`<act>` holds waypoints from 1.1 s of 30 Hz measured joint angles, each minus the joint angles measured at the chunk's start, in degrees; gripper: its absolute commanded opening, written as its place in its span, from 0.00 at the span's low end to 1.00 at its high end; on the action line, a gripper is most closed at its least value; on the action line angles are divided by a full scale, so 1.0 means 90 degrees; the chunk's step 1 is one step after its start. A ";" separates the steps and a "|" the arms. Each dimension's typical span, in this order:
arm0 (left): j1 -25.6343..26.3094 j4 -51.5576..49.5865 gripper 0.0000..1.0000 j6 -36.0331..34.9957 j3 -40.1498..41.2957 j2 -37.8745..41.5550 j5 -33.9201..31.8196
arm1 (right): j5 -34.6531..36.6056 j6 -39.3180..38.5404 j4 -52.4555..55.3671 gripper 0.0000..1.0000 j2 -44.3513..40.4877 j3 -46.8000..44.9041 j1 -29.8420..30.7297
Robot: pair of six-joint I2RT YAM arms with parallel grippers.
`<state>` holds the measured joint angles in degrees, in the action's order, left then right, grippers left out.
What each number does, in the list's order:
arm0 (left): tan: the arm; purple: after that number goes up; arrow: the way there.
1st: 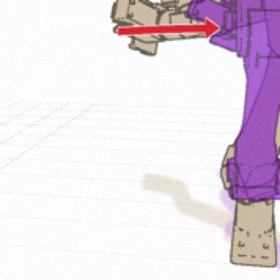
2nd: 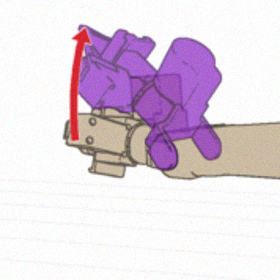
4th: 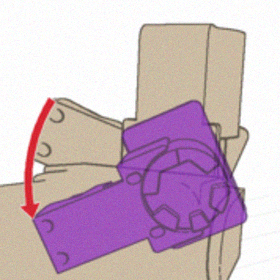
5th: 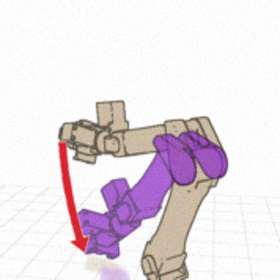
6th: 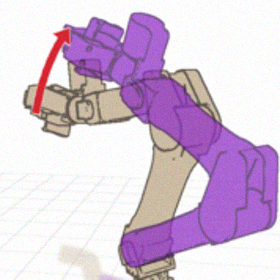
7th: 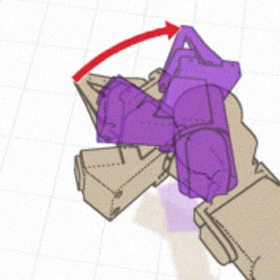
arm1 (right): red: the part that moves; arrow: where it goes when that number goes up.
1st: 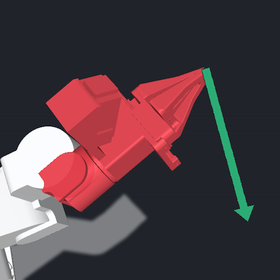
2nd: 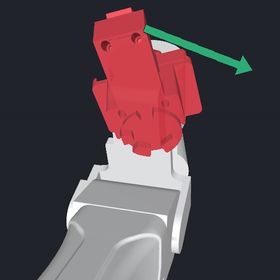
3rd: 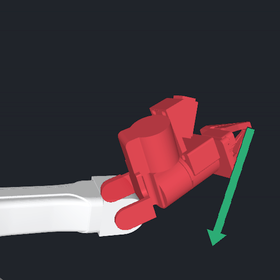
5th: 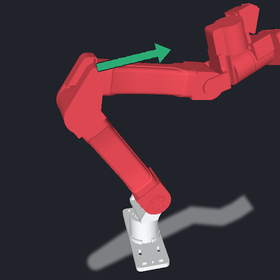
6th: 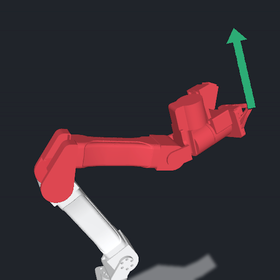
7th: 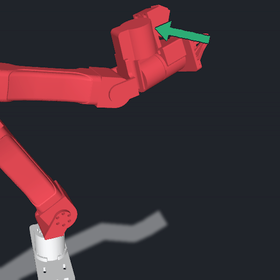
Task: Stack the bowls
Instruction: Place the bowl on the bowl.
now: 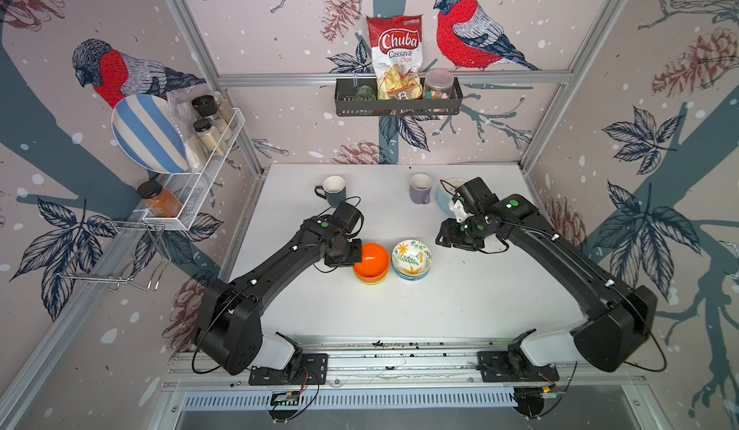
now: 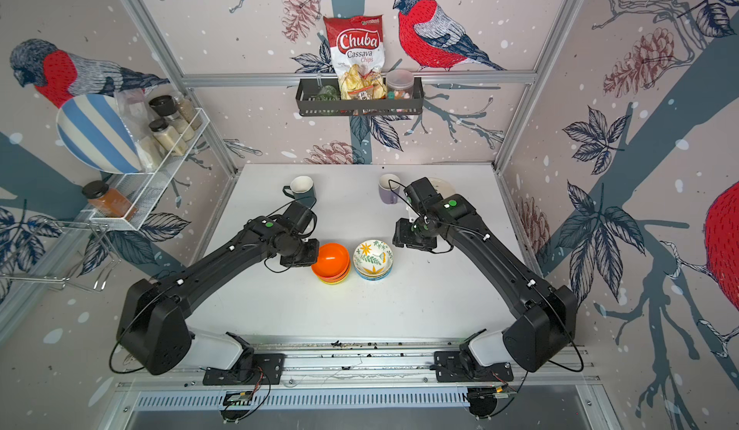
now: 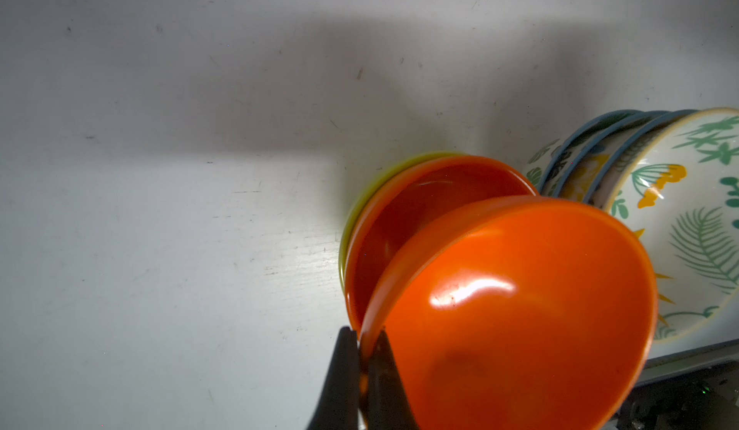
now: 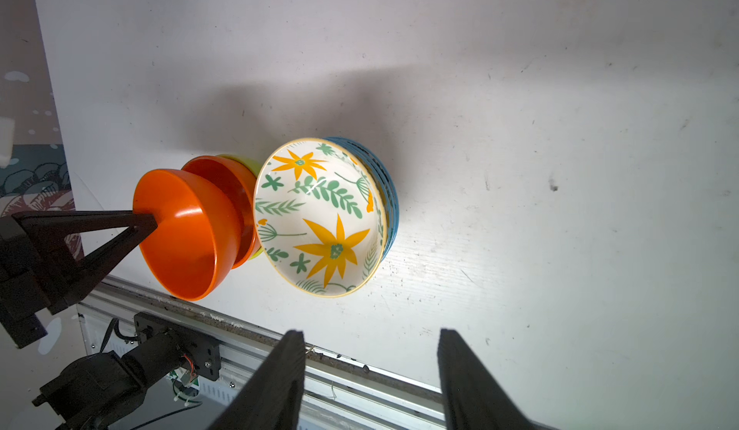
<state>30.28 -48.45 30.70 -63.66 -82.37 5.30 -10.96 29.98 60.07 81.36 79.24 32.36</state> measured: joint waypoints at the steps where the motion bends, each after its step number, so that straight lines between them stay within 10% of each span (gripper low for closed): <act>1: 0.0000 0.0000 0.00 0.0005 0.0000 0.0000 -0.0053 | -0.0002 0.0000 0.0002 0.55 -0.0002 -0.0010 0.0000; 33: 0.0024 0.0051 0.00 0.0051 -0.0027 -0.0374 -0.0107 | -0.0044 -0.0002 0.0000 0.55 0.0015 -0.0075 0.0029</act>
<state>30.50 -47.99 31.16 -63.90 -85.73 4.34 -11.35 29.95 60.07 81.49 78.56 32.62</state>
